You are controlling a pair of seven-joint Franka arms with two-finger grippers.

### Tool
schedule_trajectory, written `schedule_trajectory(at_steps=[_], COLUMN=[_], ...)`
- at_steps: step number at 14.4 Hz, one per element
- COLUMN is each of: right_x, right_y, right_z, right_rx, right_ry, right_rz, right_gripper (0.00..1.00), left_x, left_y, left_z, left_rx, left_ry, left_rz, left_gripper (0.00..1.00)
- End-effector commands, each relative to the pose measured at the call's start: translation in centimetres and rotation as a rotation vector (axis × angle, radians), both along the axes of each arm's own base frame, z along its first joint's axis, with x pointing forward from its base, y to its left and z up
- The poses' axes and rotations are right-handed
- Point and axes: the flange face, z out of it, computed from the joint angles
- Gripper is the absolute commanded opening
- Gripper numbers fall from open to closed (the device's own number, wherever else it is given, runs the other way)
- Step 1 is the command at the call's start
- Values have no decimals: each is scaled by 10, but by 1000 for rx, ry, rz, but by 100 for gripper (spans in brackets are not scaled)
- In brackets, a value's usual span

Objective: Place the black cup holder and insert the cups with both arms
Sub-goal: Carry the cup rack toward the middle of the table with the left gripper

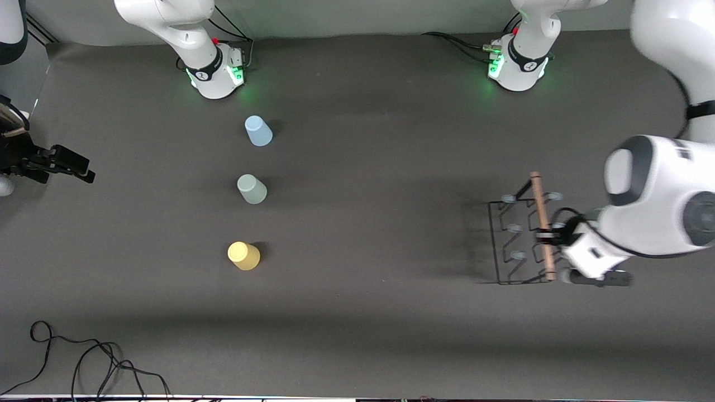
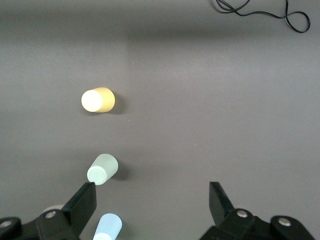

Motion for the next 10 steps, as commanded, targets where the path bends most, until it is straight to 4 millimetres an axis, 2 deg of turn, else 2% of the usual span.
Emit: schedule_trajectory(at_steps=[1, 4, 8, 10], right_x=[-4, -4, -4, -4], right_y=[-2, -2, -2, -1], right_z=[2, 1, 0, 0], right_rx=[-19, -19, -19, -19], right_ry=[5, 5, 9, 8], right_rz=[20, 22, 17, 19], right_gripper=[100, 100, 100, 100], left_x=[-11, -27, -54, -61], left_y=[-43, -102, -181, -210], left_z=[13, 16, -10, -25], left_rx=[12, 23, 15, 8], left_ry=[0, -1, -35, -46], left_rz=[92, 163, 234, 245], left_gripper=[0, 0, 0, 0])
